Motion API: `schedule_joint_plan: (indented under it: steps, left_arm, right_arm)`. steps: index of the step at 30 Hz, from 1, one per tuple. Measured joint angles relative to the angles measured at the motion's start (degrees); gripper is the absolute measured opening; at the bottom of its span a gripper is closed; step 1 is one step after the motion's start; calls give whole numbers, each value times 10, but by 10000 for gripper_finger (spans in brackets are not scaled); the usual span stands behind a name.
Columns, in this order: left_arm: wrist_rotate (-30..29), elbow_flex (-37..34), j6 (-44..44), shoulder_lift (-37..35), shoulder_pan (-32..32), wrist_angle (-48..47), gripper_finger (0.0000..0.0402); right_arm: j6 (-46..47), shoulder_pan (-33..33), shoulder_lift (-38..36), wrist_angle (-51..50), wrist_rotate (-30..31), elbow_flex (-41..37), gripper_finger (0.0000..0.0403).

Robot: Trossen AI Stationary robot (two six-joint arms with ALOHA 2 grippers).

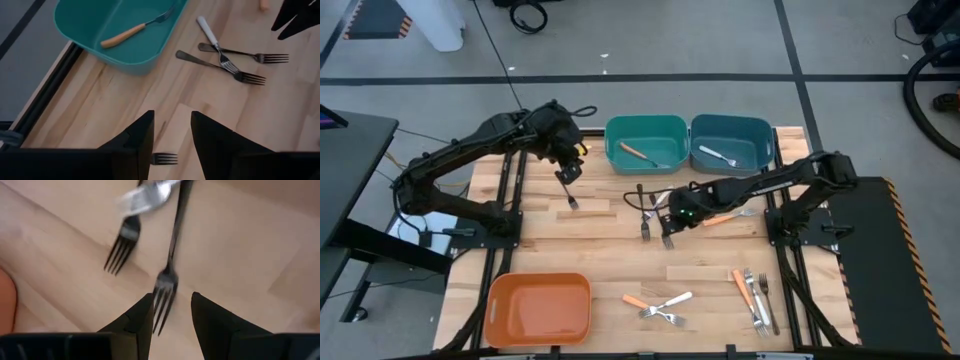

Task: Sort silverware by color (type)
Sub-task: Put the black fork into the orange bin

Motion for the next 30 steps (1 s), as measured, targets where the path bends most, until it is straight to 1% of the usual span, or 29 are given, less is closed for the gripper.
schedule_joint_plan:
  steps: [3,4,6,10,12,16,20,27,30]
  left_arm:
    - [0,0,1,0,-5,0,139]
    - [0,0,5,0,-6,0,139]
    - [0,0,14,0,-7,0,139]
    - [0,0,15,0,-7,2,139]
    - [0,0,15,0,-7,6,139]
    - [0,0,16,0,-7,12,139]
    - [0,0,17,0,-7,15,139]
    - [0,0,16,0,-7,15,139]
    - [0,1,16,0,-7,15,139]
  right_arm:
    - [13,2,4,-11,-55,0,138]
    - [18,6,3,-14,-62,0,138]
    - [32,17,-1,-19,-49,0,138]
    - [80,22,3,-9,26,0,138]
    - [88,17,17,10,45,0,138]
    - [73,6,54,65,47,0,138]
    - [73,-6,89,83,45,0,138]
    - [68,-11,115,132,45,3,138]
    - [67,-13,125,123,58,11,137]
